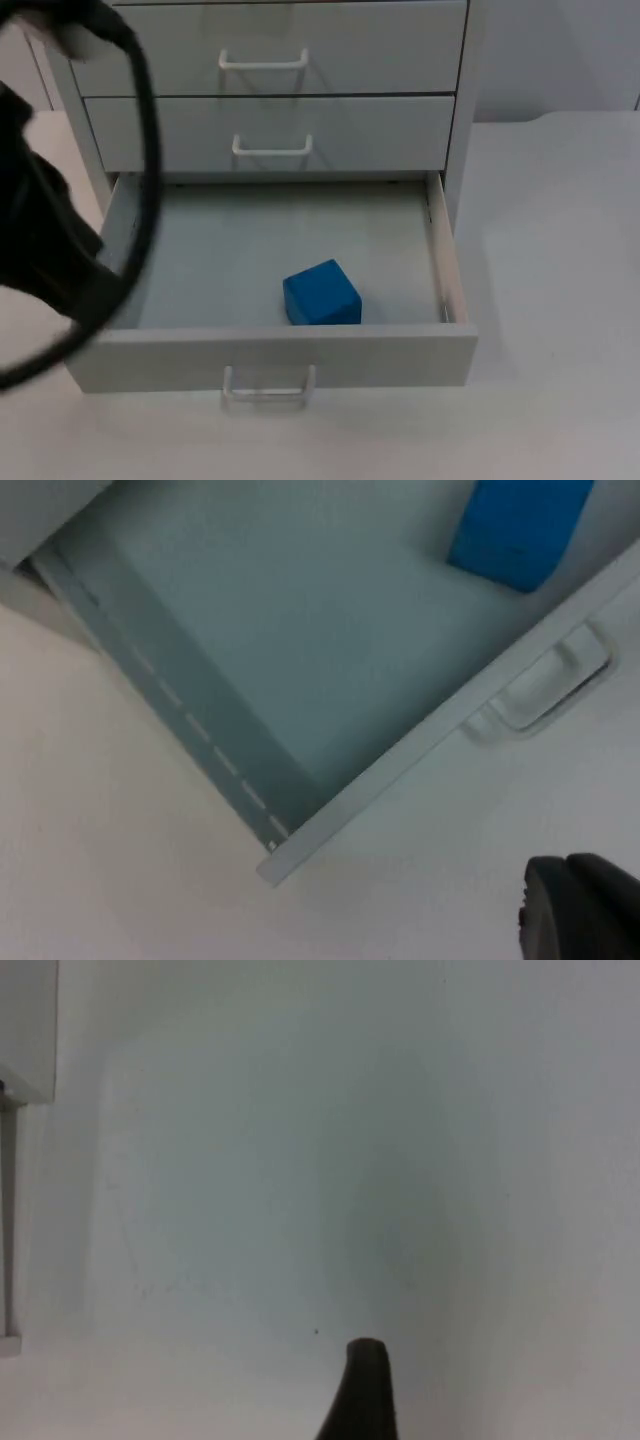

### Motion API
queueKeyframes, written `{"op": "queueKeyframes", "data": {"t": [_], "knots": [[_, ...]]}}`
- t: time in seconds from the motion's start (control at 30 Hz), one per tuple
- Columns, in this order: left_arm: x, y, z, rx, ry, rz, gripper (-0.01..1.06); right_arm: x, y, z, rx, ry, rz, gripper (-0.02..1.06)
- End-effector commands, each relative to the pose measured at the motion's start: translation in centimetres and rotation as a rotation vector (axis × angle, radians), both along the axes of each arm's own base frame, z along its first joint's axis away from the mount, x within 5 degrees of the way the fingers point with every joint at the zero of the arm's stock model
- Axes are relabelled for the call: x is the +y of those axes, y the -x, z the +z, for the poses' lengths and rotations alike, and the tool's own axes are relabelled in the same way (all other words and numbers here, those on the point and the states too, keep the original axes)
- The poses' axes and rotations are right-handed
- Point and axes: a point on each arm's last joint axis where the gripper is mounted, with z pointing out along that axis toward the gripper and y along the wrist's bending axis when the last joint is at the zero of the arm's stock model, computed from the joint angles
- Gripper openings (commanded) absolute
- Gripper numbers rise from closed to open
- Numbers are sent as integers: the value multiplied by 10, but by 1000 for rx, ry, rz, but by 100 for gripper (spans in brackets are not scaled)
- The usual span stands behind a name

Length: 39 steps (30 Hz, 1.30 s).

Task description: Open the drawer with the left hand, place the block into the drawer with the right hand, then close the drawer with the left hand.

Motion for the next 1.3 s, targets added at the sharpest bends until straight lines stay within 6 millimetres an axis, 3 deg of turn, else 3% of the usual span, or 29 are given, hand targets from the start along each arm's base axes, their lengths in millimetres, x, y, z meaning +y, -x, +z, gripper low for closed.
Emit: {"op": "queueKeyframes", "data": {"t": [0.0, 0.33, 0.4, 0.5, 1.07, 1.27], "knots": [[-14, 2, -6, -22, -27, -48, 0, -1, 2, 1, -12, 1, -3, 66], [-73, 5, -52, -126, -295, -341, 0, 0, 2, -13, -5, -19, -8, 66], [-76, 5, -55, -130, -301, -357, 0, 1, 2, -14, -1, -23, -8, 66], [-92, 3, -77, -143, -335, -436, 0, 1, 2, -14, -1, -23, -8, 66], [-109, -12, -143, -161, -500, -594, 0, 0, 2, -14, -8, -23, -9, 66], [-110, -20, -153, -227, -531, -562, 0, 0, 1, -13, -16, -22, -9, 66]]}}
